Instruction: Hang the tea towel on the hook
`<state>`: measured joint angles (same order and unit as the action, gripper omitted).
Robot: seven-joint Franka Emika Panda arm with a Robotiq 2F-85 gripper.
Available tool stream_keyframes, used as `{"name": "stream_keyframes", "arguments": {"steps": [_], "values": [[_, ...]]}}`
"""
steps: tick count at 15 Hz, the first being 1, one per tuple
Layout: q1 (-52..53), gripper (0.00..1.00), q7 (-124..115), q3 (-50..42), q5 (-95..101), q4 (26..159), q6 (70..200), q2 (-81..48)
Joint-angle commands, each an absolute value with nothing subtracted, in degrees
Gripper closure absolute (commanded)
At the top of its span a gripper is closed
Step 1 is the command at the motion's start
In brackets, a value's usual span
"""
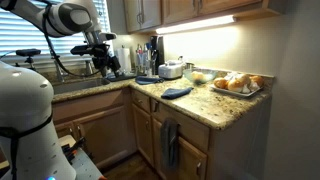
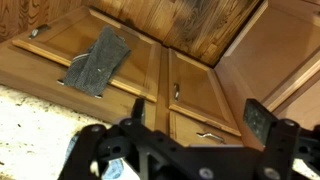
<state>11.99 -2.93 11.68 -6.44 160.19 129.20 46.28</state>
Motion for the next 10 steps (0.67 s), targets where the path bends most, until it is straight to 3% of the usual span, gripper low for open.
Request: {"name": "stream_keyframes", "arguments": {"steps": [1, 10], "values": [[12.47, 0.00, -3.31, 11.18, -5.92, 160.63, 128.82, 46.09], [12.48, 0.00, -3.32, 11.15, -5.90, 161.75, 128.82, 45.52]]}}
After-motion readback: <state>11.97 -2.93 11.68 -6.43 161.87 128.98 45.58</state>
